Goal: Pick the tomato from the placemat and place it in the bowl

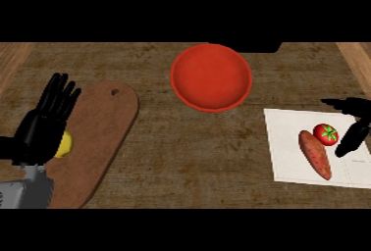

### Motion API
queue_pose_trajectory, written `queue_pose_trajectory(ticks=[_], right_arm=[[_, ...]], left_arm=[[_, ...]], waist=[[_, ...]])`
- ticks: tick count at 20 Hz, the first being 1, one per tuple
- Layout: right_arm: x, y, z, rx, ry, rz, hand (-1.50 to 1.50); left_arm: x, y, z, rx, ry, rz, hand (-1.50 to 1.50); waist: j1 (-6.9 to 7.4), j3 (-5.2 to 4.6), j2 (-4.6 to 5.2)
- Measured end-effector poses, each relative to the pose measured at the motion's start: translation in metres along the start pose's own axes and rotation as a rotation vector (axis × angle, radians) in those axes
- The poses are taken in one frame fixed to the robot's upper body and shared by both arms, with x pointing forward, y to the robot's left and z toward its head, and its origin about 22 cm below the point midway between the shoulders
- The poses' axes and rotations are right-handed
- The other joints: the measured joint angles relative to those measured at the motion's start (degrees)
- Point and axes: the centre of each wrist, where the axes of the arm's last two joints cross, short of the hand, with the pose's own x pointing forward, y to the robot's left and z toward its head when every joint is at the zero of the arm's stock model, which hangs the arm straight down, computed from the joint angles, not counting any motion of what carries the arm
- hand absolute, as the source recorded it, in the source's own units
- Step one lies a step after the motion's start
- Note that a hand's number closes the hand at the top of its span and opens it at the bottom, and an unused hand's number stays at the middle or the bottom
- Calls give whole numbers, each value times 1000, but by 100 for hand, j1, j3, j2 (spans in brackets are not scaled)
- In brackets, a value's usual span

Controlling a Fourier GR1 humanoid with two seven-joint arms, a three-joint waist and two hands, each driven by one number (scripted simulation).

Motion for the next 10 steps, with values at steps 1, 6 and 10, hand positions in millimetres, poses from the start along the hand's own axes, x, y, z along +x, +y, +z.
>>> queue_pose_trajectory(ticks=[1, 6, 10], right_arm=[[-1, 3, -2, 6, 1, 4, -150], [-1, 17, -12, 29, 17, 20, -150], [4, 18, -17, 29, 18, 58, 150]], left_arm=[[-1, -3, -2, 2, 0, -1, 0], [-2, -2, -1, -1, 0, -5, 0], [-4, 2, 4, 0, -1, -1, 0]], waist=[[-1, -1, 0], [-5, 0, -3], [11, -19, -10]])
